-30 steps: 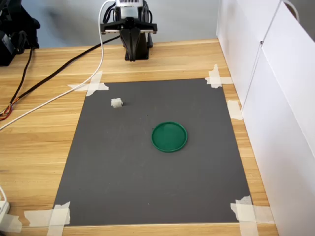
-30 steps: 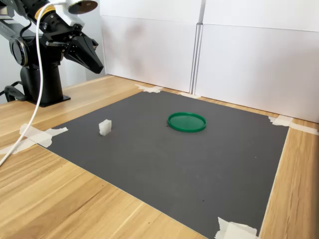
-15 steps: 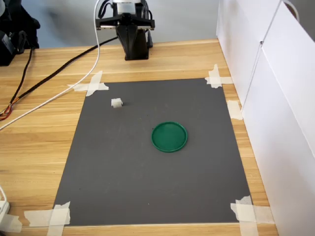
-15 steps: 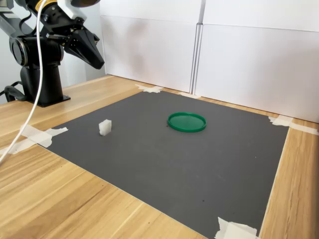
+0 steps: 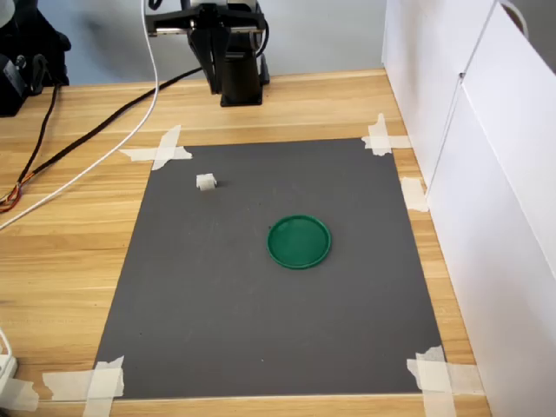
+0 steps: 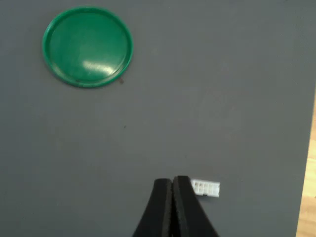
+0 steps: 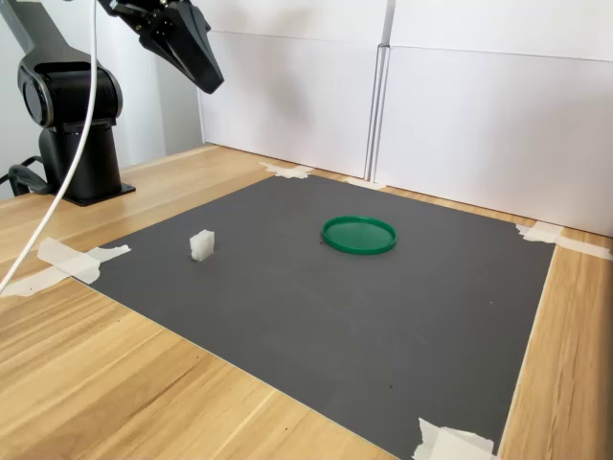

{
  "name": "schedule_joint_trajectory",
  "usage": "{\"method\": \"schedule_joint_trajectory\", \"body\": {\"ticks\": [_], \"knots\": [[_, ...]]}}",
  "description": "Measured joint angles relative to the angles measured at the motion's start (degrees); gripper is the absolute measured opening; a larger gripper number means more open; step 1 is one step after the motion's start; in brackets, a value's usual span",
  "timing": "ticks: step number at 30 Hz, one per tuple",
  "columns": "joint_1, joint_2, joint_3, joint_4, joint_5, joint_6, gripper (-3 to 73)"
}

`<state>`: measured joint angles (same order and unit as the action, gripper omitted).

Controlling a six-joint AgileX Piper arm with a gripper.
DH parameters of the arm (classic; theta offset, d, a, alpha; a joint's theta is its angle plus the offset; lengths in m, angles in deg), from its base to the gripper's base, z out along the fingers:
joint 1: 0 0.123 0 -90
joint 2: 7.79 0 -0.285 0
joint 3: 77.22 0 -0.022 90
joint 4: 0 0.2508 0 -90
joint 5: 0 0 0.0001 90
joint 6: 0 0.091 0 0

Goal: Grasp a white terminal and put it in the green lid.

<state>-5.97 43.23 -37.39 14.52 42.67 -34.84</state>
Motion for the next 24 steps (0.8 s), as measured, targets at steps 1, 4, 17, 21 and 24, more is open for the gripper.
{"method": "schedule_joint_trajectory", "body": {"ticks": [1,4,17,21,24], "knots": [[0.0,1.12,-1.45,-0.22,1.49,0.0,-2.2],[0.0,4.85,-6.47,-1.7,5.79,0.23,-2.2],[0.0,16.14,-15.63,-13.8,14.91,1.83,-2.2],[0.0,17.66,-17.67,-13.8,18.69,0.68,-2.2],[0.0,18.18,-19.0,-12.32,20.29,-1.65,-2.2]]}}
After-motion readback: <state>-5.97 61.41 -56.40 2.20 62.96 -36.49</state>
